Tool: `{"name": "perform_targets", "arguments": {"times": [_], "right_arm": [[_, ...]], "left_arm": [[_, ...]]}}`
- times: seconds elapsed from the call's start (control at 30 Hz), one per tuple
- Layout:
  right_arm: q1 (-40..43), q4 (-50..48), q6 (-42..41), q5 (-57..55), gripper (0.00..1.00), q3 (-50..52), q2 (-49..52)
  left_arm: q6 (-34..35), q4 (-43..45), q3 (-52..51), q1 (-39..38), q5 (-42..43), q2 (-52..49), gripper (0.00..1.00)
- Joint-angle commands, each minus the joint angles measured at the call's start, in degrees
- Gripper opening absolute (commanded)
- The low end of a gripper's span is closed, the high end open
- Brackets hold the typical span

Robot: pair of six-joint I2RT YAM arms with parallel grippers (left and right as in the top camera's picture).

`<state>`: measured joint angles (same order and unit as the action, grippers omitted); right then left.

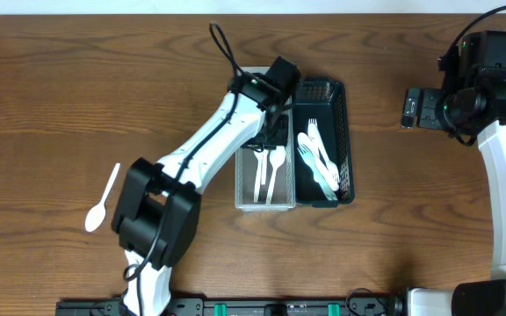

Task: Pack container
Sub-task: 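Carry the spoon with the left gripper into the silver basket and release, then move the left gripper down to the last white spoon on the left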

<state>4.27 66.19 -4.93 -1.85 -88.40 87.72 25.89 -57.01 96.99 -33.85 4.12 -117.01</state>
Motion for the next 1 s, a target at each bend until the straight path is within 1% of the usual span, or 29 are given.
{"name": "perform_targets", "arguments": {"times": [0.0, 0.1, 0.17, 0.37, 0.43, 0.53, 0.6, 0.73, 0.8, 0.83, 0.97], "right_arm": [[0.81, 0.04, 0.72, 0.42, 0.99, 0.13, 0.13], [0.81, 0.02, 0.72, 0.42, 0.99, 0.13, 0.13], [0.79, 0.04, 0.72, 0.42, 0.99, 0.13, 0.13], [0.79, 0.04, 0.72, 0.42, 0.99, 0.13, 0.13], [0.79, 0.09, 0.72, 0.42, 0.99, 0.13, 0.13], [0.81, 0.28, 0.74, 0.42, 0.99, 0.13, 0.13], [0.81, 0.5, 0.74, 0.42, 0.99, 0.13, 0.13], [0.81, 0.92, 0.74, 0.39, 0.99, 0.13, 0.13], [0.79, 1.05, 0.74, 0.42, 0.99, 0.15, 0.13], [0.81, 1.16, 0.74, 0.39, 0.99, 0.15, 0.13], [0.79, 1.64, 0.74, 0.42, 0.99, 0.15, 0.13]], "left_arm": [[0.35, 0.17, -0.15, 0.17, -0.7, 0.15, 0.17], [-0.52, 0.81, -0.13, 0.28, -0.7, 0.37, 0.36], [-0.55, 0.83, -0.09, 0.42, -0.7, 0.59, 0.41], [-3.17, 0.52, 0.81, 2.38, -1.29, 4.5, 0.43], [-3.15, 0.46, 0.83, 3.56, -3.37, 7.85, 0.43], [-3.1, -0.48, 0.83, 6.19, -8.72, 14.25, 0.51], [-3.06, -1.51, 0.83, 8.83, -10.99, 18.62, 0.52], [-2.58, -5.29, 0.81, 16.83, -11.47, 25.66, 0.52], [-2.27, -8.02, 0.81, 21.94, -11.5, 27.8, 0.52], [-3.26, -9.57, 0.81, 24.92, -11.72, 28.44, 0.52], [-14.25, -14.93, 0.46, 35.23, -11.72, 28.55, 0.52]]}}
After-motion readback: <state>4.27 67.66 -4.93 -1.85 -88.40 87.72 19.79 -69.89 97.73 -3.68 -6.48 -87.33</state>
